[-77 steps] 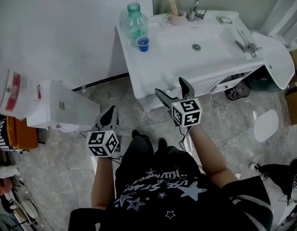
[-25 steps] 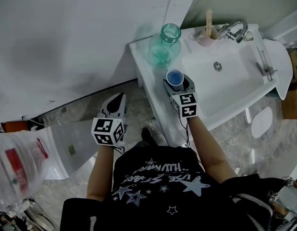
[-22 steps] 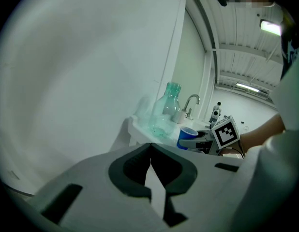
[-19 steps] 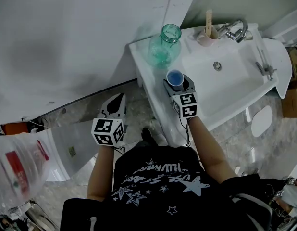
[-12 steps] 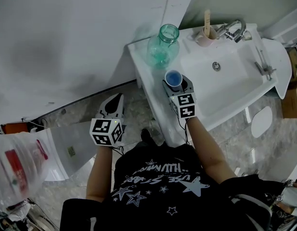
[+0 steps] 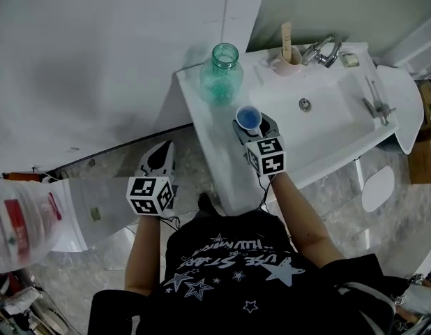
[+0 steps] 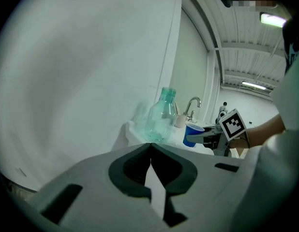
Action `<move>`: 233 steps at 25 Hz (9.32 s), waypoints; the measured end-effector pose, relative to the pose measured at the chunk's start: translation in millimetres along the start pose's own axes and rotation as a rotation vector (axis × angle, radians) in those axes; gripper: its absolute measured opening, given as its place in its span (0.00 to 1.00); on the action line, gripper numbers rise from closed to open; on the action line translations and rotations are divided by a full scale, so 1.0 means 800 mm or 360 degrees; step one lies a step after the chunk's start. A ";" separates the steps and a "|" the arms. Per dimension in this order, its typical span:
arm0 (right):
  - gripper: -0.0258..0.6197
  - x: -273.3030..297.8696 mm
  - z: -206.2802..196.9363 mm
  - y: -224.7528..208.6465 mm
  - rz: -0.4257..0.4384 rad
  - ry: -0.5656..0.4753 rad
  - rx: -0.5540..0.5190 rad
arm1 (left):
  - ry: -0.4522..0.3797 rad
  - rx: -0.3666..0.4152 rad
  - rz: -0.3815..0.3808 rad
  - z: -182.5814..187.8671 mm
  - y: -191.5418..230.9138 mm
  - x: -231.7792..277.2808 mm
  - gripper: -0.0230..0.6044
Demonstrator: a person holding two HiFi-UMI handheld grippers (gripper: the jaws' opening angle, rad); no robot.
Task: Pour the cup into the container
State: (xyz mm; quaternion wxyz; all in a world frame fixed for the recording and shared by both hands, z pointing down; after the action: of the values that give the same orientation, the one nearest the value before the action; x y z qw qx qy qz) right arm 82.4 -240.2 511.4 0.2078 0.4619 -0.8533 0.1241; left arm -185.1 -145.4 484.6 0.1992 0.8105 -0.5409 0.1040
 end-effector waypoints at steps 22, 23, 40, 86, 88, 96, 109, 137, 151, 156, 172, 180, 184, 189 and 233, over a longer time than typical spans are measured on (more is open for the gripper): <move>0.44 -0.025 0.147 -0.065 0.0141 0.0025 -0.0156 | -0.0202 0.0069 0.0089 0.068 -0.036 0.010 0.06; 0.44 -0.023 0.154 -0.067 0.0138 0.0030 -0.0165 | -0.0208 0.0070 0.0091 0.070 -0.035 0.011 0.06; 0.44 0.010 0.243 -0.091 0.0114 0.0090 -0.0445 | -0.0262 0.0056 0.0118 0.080 -0.024 0.018 0.06; 0.43 0.051 0.281 -0.065 0.0104 0.0378 -0.1307 | -0.0277 -0.0071 0.0144 0.060 -0.011 0.040 0.06; 0.43 0.052 0.282 -0.065 0.0093 0.0380 -0.1327 | -0.0279 -0.0076 0.0143 0.059 -0.011 0.040 0.06; 0.43 0.053 0.282 -0.060 0.0051 0.0396 -0.1434 | -0.0286 -0.0096 0.0146 0.054 -0.008 0.040 0.06; 0.43 0.054 0.286 -0.055 -0.0004 0.0424 -0.1602 | -0.0303 -0.0104 0.0151 0.051 -0.007 0.037 0.06; 0.43 0.052 0.298 -0.047 -0.0157 0.0389 -0.1890 | -0.0323 -0.0102 0.0158 0.052 -0.005 0.031 0.06; 0.43 0.053 0.290 -0.050 -0.0141 0.0389 -0.1814 | -0.0323 -0.0108 0.0164 0.052 -0.004 0.029 0.06; 0.43 0.049 0.293 -0.049 -0.0094 0.0375 -0.1698 | -0.0323 -0.0109 0.0168 0.051 -0.002 0.026 0.06; 0.43 0.020 0.279 -0.070 0.0047 0.0147 -0.0961 | -0.0314 -0.0083 0.0174 0.055 -0.007 0.015 0.06; 0.43 -0.002 0.221 -0.068 0.0079 0.0070 -0.0691 | -0.0265 -0.0038 0.0136 0.050 -0.016 0.009 0.06; 0.44 -0.007 0.192 -0.062 0.0133 0.0019 -0.0581 | -0.0243 -0.0028 0.0107 0.049 -0.026 0.012 0.06; 0.44 -0.011 0.148 -0.048 0.0166 0.0010 -0.0454 | -0.0193 -0.0019 0.0056 0.039 -0.030 0.011 0.06; 0.56 0.067 -0.014 0.035 0.0034 0.0121 -0.0122 | 0.0066 -0.0079 -0.0324 -0.033 0.019 0.043 0.06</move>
State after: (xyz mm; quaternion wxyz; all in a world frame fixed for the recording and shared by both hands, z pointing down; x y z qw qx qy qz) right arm 35.7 -259.9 545.9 0.2564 0.4394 -0.8537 0.1110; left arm -184.7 -167.8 525.1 0.2399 0.8538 -0.4538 0.0867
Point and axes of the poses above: the fingertips, and each gripper's own axes: x forward along the fingers, y to its left, z out of its top, the point moved 7 cm from there along -x, backward along the fingers, and after that the axes turned 1 degree about -z, right-handed, at the moved point
